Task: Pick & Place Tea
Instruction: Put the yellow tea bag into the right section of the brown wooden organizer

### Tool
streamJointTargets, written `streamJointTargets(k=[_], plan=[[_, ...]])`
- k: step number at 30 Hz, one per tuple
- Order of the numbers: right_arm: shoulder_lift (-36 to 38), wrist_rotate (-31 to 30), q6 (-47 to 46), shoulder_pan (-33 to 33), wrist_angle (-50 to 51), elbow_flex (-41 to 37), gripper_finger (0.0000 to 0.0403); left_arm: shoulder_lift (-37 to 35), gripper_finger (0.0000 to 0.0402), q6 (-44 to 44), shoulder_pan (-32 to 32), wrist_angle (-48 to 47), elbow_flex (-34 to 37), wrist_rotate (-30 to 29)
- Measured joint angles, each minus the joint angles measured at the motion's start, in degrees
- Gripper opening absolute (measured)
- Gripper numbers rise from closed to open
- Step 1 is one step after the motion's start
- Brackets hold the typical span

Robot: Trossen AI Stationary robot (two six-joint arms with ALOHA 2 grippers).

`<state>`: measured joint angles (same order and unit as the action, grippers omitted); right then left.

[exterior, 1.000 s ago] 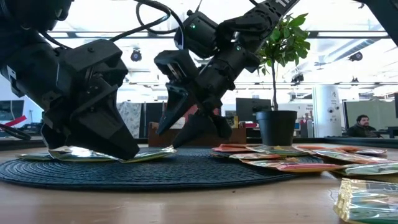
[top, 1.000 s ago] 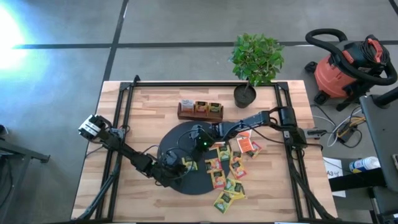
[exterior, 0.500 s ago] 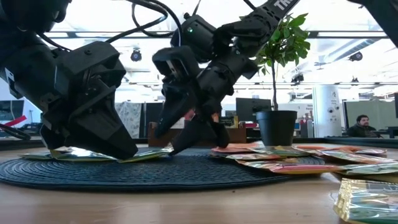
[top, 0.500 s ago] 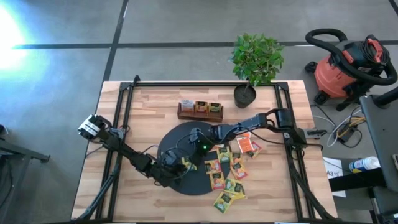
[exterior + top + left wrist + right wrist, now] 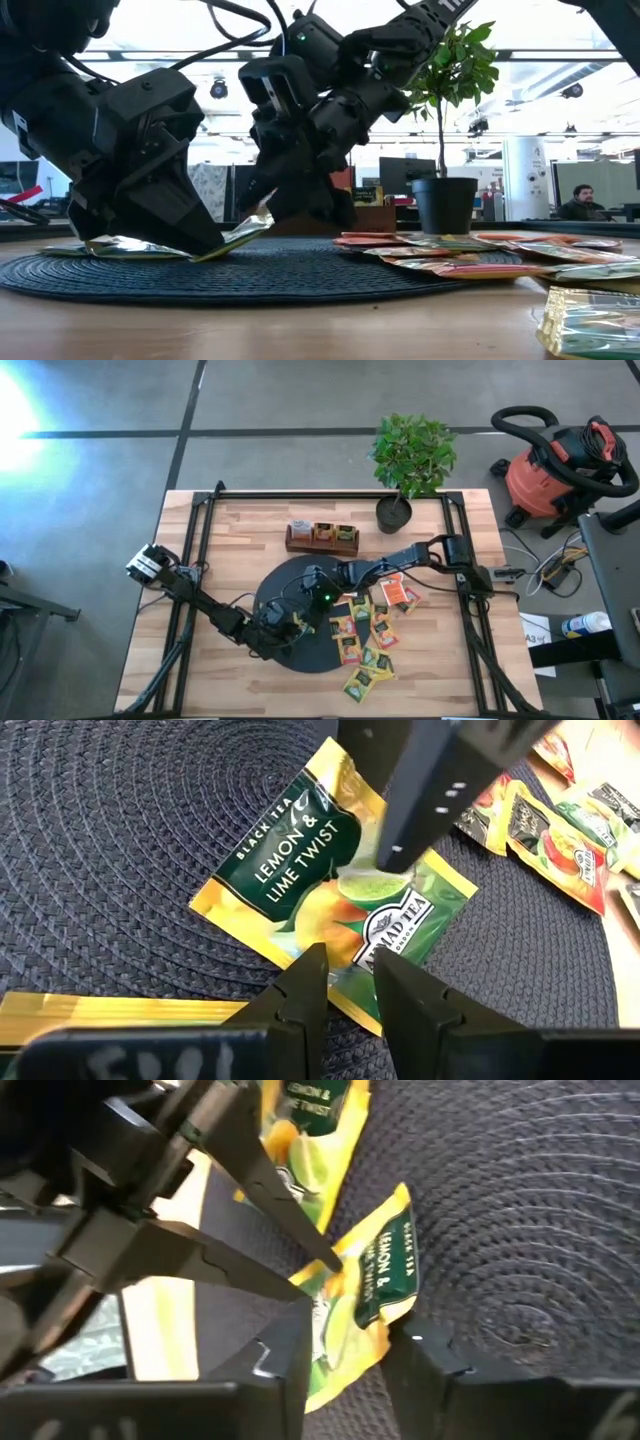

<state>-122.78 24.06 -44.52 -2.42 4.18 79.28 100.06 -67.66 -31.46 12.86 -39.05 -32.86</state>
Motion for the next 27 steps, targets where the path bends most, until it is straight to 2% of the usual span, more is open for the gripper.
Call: streamJointTargets(k=[7, 11, 16, 20, 25, 27], plan=[[0.0, -2.4, 3.1, 0.0, 1.9, 0.0, 0.0019, -0.7, 0.0090, 0.0, 0.0, -0.2, 0.1, -0.8], [1.2, -4.5, 4.5, 0.0, 2.5, -0.1, 0.0009, -4.3, 0.0090, 0.3, 0.0, -0.7, 0.0, -1.0], [5.2, -8.6, 8.8, 0.0, 5.6, 0.0, 0.0008, -11.6, 0.0090, 4.5, -0.2, -3.1, -0.9, -5.0], [11.2, -17.9, 12.9, 0.2, 12.8, -0.1, 0.0008, -17.8, 0.0090, 5.4, -0.3, -9.3, -1.1, -9.6], [20.7, -37.9, 14.6, 1.4, 24.5, -0.3, 0.0008, -23.6, 0.0090, 3.7, -0.3, -16.8, -1.0, -14.7], [24.6, -42.2, 15.0, 2.7, 27.9, -0.5, 0.0008, -25.0, 0.0090, 3.6, -0.3, -17.4, -1.0, -16.2]])
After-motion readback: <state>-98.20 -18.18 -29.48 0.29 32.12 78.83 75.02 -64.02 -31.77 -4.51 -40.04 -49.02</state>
